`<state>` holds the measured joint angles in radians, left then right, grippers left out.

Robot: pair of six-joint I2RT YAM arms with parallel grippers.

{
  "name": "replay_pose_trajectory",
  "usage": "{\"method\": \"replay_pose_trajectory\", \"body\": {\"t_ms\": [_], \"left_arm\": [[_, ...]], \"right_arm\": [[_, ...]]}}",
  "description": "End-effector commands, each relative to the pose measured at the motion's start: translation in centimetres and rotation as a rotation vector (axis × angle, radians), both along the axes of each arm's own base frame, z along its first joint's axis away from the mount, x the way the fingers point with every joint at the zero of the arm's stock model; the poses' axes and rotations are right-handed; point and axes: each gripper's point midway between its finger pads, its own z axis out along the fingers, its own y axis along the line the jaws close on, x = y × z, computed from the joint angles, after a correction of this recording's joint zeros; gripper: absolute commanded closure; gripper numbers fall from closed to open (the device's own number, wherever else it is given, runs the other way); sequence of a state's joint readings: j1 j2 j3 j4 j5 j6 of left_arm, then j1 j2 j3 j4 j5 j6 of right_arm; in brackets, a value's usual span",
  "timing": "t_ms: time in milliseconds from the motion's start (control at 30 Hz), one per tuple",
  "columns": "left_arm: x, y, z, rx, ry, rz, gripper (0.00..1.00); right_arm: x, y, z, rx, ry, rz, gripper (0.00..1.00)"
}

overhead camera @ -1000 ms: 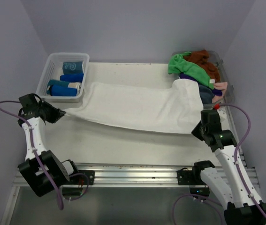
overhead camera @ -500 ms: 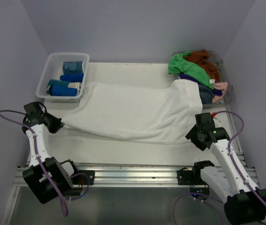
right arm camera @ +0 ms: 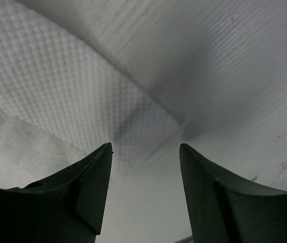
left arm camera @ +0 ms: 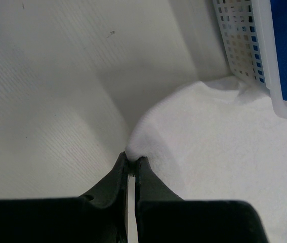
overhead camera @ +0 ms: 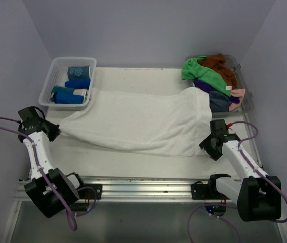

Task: Roll the towels
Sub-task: Flatten the towel

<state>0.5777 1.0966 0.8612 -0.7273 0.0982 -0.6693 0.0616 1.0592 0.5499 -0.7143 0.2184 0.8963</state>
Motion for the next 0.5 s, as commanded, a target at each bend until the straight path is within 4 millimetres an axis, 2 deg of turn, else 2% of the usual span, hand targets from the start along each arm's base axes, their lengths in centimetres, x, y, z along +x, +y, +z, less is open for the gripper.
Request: {"method": "replay_pose_trajectory", "body": {"t_ms": [0, 167, 267, 333, 367, 400, 467], "left_arm": [[0.7, 1.3, 1.1, 0.033, -0.027, 0.028, 1.0], [0.8, 1.2, 0.8, 0.024, -0.027, 0.021, 1.0], [0.9, 1.1, 0.6, 0.017, -0.028, 0.016, 1.0], [0.9, 0.8, 0.3, 0.006, -0.026, 0.011, 1.0], [0.9, 0.8, 0.4, 0.007, -0.031, 0.009, 1.0], [0.9, 0.7, 0.4, 0.0, -0.032, 0.007, 1.0], [1.0, 0.6, 0.5, -0.004, -0.038, 0.002, 1.0]], "right_arm": [[1.5, 0.4, -0.9, 0.05, -0.053, -0.008, 0.4], [1.4, 1.3, -2.2, 0.106, -0.037, -0.012, 0.41], [1.4, 0.8, -2.7, 0.081, -0.035, -0.034, 0.48], [1.7, 0.0, -2.8, 0.041, -0.047, -0.051, 0.71], [1.8, -0.2, -2.7, 0.03, -0.048, -0.057, 0.92], [1.9, -0.3, -2.4, 0.025, -0.053, -0.061, 1.0], [2.6, -0.5, -0.5, 0.011, -0.097, -0.061, 1.0]]}}
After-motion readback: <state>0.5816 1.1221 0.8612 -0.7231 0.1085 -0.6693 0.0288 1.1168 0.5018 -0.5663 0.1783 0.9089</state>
